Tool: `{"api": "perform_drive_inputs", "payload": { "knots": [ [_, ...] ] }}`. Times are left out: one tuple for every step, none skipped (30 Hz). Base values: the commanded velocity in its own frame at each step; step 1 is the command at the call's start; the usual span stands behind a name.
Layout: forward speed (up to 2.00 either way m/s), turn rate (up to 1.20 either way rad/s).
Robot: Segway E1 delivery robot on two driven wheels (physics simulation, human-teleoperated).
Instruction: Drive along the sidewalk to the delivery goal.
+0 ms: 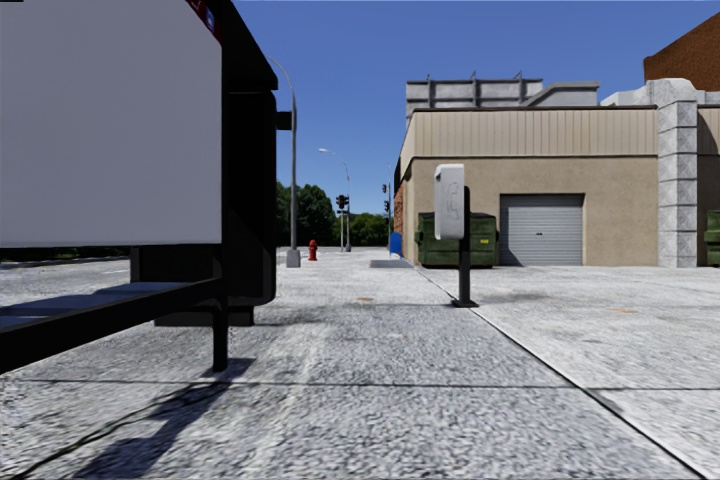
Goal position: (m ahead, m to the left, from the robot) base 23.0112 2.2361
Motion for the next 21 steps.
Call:
{"api": "perform_drive_inputs", "payload": {
  "knots": [
    [2.0, 0.0],
    [2.0, 0.0],
    [2.0, 0.0],
    [2.0, 0.0],
    [2.0, 0.0],
    [2.0, 0.0],
    [2.0, 0.0],
    [2.0, 0.0],
    [2.0, 0.0],
    [2.0, 0.0],
    [2.0, 0.0],
    [2.0, 0.0],
    [2.0, 0.0],
    [2.0, 0.0],
    [2.0, 0.0],
    [2.0, 0.0],
    [2.0, 0.0],
    [2.0, 0.0],
    [2.0, 0.0],
    [2.0, 0.0],
    [2.0, 0.0]
  ]
}}
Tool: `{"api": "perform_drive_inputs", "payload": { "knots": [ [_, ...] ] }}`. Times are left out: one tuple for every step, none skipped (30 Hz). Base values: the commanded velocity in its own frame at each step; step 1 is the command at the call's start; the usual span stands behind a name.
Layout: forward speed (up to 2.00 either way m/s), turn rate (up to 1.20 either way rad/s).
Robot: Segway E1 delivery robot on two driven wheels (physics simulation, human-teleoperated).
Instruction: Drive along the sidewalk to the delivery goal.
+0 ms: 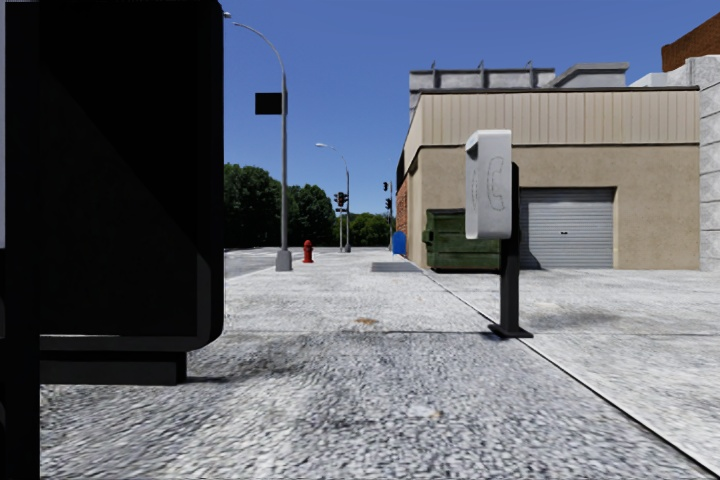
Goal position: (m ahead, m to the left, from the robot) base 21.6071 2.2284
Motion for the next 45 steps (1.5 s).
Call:
{"api": "perform_drive_inputs", "payload": {
  "knots": [
    [2.0, 0.0],
    [2.0, 0.0],
    [2.0, 0.0],
    [2.0, 0.0],
    [2.0, 0.0],
    [2.0, 0.0],
    [2.0, 0.0],
    [2.0, 0.0],
    [2.0, 0.0],
    [2.0, 0.0],
    [2.0, 0.0],
    [2.0, 0.0],
    [2.0, 0.0],
    [2.0, 0.0],
    [2.0, 0.0],
    [2.0, 0.0],
    [2.0, 0.0],
    [2.0, 0.0],
    [2.0, 0.0],
    [2.0, 0.0],
    [2.0, 0.0],
    [2.0, 0.0],
    [2.0, 0.0],
    [2.0, 0.0],
    [2.0, 0.0],
    [2.0, 0.0],
    [2.0, 0.0],
    [2.0, 0.0],
    [2.0, 0.0],
    [2.0, 0.0],
    [2.0, 0.0],
    [2.0, 0.0],
    [2.0, 0.0],
    [2.0, 0.0],
    [2.0, 0.0],
    [2.0, 0.0],
    [2.0, 0.0],
    [2.0, 0.0],
    [2.0, 0.0],
    [2.0, 0.0],
    [2.0, 0.0],
    [2.0, 0.0],
    [2.0, 0.0],
    [2.0, 0.0],
    [2.0, 0.0]
  ]
}}
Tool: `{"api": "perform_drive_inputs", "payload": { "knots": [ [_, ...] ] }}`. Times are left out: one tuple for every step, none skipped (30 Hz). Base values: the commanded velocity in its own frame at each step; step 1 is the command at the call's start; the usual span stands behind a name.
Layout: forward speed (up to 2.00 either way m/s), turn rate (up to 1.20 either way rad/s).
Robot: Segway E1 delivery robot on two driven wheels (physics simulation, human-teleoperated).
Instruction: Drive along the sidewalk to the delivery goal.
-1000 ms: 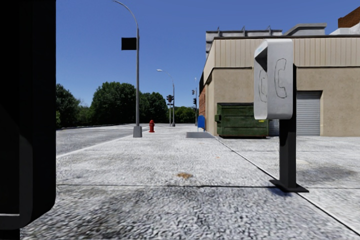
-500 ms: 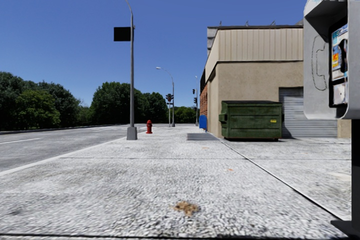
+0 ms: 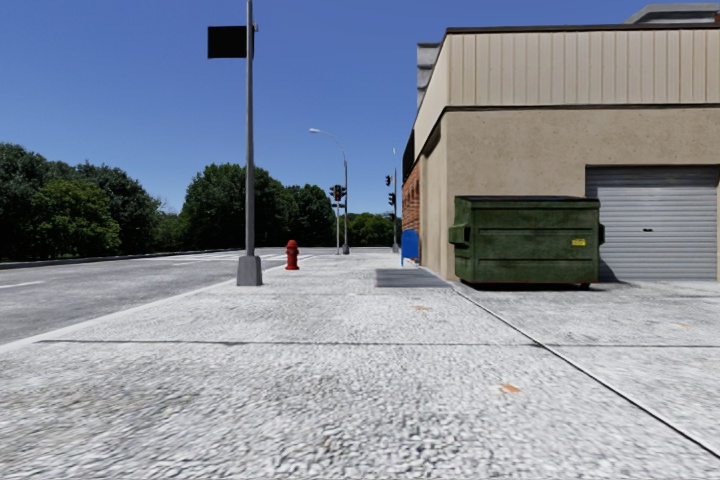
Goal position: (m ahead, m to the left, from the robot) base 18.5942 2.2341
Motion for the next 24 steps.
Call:
{"api": "perform_drive_inputs", "payload": {
  "knots": [
    [2.0, 0.0],
    [2.0, 0.0],
    [2.0, 0.0],
    [2.0, 0.0],
    [2.0, 0.0],
    [2.0, 0.0],
    [2.0, 0.0],
    [2.0, 0.0],
    [2.0, 0.0],
    [2.0, 0.0],
    [2.0, 0.0],
    [2.0, 0.0],
    [2.0, 0.0],
    [2.0, 0.0],
    [2.0, 0.0],
    [2.0, 0.0],
    [2.0, 0.0],
    [2.0, 0.0],
    [2.0, 0.0],
    [2.0, 0.0],
    [2.0, 0.0],
    [2.0, 0.0],
    [2.0, 0.0],
    [2.0, 0.0]
  ]
}}
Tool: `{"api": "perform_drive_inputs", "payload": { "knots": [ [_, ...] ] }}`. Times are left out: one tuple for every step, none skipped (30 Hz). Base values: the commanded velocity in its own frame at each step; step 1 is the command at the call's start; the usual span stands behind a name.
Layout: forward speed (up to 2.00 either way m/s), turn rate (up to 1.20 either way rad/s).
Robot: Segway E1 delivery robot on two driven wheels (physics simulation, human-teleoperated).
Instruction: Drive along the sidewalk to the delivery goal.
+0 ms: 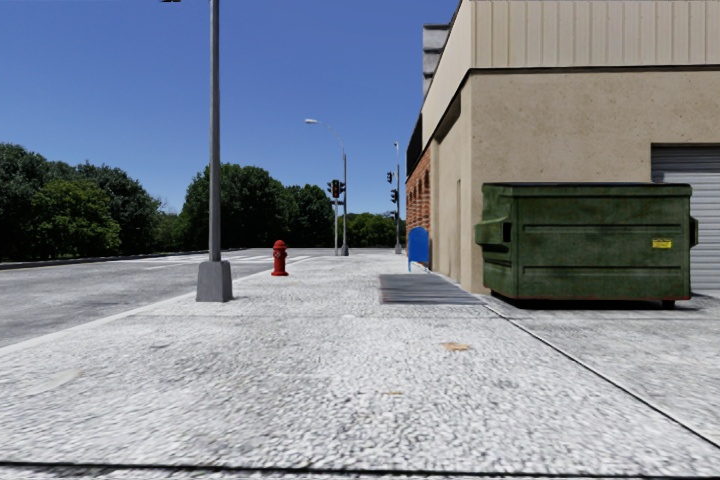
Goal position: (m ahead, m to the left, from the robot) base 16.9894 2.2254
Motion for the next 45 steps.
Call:
{"api": "perform_drive_inputs", "payload": {
  "knots": [
    [2.0, 0.0],
    [2.0, 0.0],
    [2.0, 0.0],
    [2.0, 0.0],
    [2.0, 0.0],
    [2.0, 0.0],
    [2.0, 0.0],
    [2.0, 0.0],
    [2.0, 0.0],
    [2.0, 0.0],
    [2.0, 0.0],
    [2.0, 0.0],
    [2.0, 0.0],
    [2.0, 0.0],
    [2.0, 0.0],
    [2.0, 0.0],
    [2.0, 0.0],
    [2.0, 0.0],
    [2.0, 0.0],
    [2.0, 0.0],
    [2.0, 0.0],
    [2.0, 0.0],
    [2.0, 0.0],
    [2.0, 0.0],
    [2.0, 0.0],
    [2.0, 0.0],
    [2.0, 0.0],
    [2.0, 0.0],
    [2.0, 0.0],
    [2.0, 0.0],
    [2.0, 0.0],
    [2.0, 0.0],
    [2.0, 0.0],
    [2.0, 0.0],
    [2.0, 0.0],
    [2.0, 0.0],
    [2.0, 0.0],
    [2.0, 0.0],
    [2.0, 0.0],
    [2.0, 0.0],
    [2.0, 0.0],
    [2.0, 0.0],
    [2.0, 0.0],
    [2.0, 0.0],
    [2.0, 0.0]
  ]
}}
